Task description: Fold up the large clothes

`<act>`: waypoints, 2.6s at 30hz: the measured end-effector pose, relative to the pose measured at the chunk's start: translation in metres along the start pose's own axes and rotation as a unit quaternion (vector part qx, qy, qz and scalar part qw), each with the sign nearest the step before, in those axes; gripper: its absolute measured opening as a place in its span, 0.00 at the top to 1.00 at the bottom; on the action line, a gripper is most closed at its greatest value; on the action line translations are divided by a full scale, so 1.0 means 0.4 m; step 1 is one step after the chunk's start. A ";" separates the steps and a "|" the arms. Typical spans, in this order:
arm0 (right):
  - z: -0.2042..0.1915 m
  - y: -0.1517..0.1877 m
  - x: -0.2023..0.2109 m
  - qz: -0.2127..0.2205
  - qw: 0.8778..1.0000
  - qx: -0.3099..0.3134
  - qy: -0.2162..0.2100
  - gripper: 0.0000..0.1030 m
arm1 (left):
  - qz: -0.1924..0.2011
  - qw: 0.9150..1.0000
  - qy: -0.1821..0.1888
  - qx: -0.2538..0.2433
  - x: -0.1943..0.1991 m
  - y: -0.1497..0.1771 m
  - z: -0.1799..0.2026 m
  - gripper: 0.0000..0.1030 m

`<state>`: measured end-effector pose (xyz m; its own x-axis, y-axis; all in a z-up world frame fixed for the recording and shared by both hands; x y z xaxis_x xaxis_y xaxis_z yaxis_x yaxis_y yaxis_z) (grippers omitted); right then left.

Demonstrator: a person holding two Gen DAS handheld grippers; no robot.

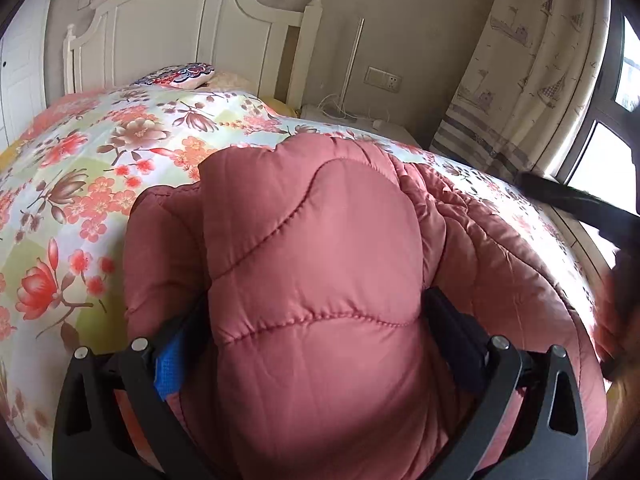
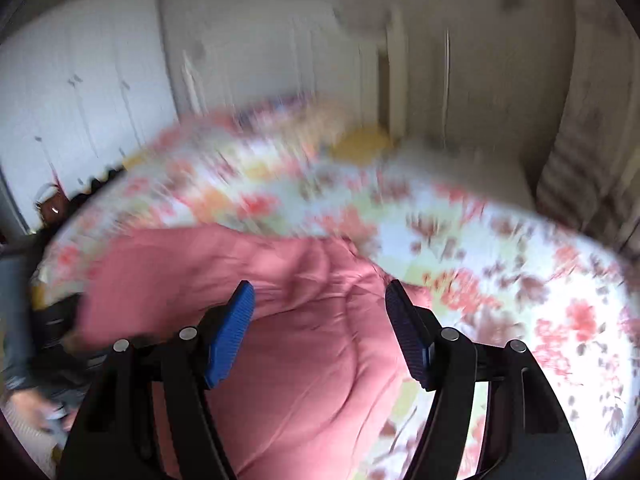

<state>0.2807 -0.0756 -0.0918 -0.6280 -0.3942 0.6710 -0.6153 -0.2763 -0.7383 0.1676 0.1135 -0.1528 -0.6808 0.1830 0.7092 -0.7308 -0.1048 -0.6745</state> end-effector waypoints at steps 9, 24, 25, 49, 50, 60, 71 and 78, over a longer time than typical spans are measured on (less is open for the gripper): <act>-0.143 0.225 -0.009 -0.017 0.997 0.051 0.046 0.35 | -0.004 1.000 -0.027 -0.014 -0.002 0.003 0.009 0.02; -0.283 0.292 0.026 -0.011 0.988 0.098 0.115 0.35 | 0.020 0.996 -0.082 -0.029 0.116 -0.059 0.071 0.02; -0.292 0.289 0.023 -0.011 0.987 0.105 0.119 0.35 | 0.032 0.996 -0.071 -0.036 0.140 -0.080 0.092 0.02; -0.338 0.273 0.123 0.057 0.990 0.070 0.112 0.25 | -0.036 0.993 -0.115 -0.010 -0.099 -0.130 0.018 0.02; -0.333 0.304 0.044 0.001 0.990 0.071 0.118 0.20 | -0.034 0.994 -0.106 -0.009 -0.096 -0.132 0.015 0.02; -0.324 0.313 0.030 0.003 0.988 0.089 0.128 0.19 | 0.010 0.990 -0.143 -0.009 0.093 -0.044 0.020 0.02; -0.269 0.192 0.166 0.043 0.995 0.049 0.070 0.19 | 0.005 0.990 -0.141 -0.010 0.044 0.034 -0.019 0.02; -0.143 0.177 -0.043 -0.064 0.995 0.003 0.074 0.19 | 0.001 0.990 -0.142 -0.004 0.037 0.033 -0.031 0.02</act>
<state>0.2207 -0.0382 -0.1518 -0.6085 -0.2225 0.7618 -0.6916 -0.3221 -0.6465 0.1485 0.1271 -0.1540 -0.6695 -0.0997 0.7361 -0.7298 -0.0968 -0.6768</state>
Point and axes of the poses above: each gripper's, at about its wrist camera, not at the fingertips, and x roughly against the way its jaws point, z to its right, y to its underside, the point moved 3 cm from there along -x, roughly the way its jaws point, and after that the axes turned 5 degrees about -z, right-handed, at the moved point
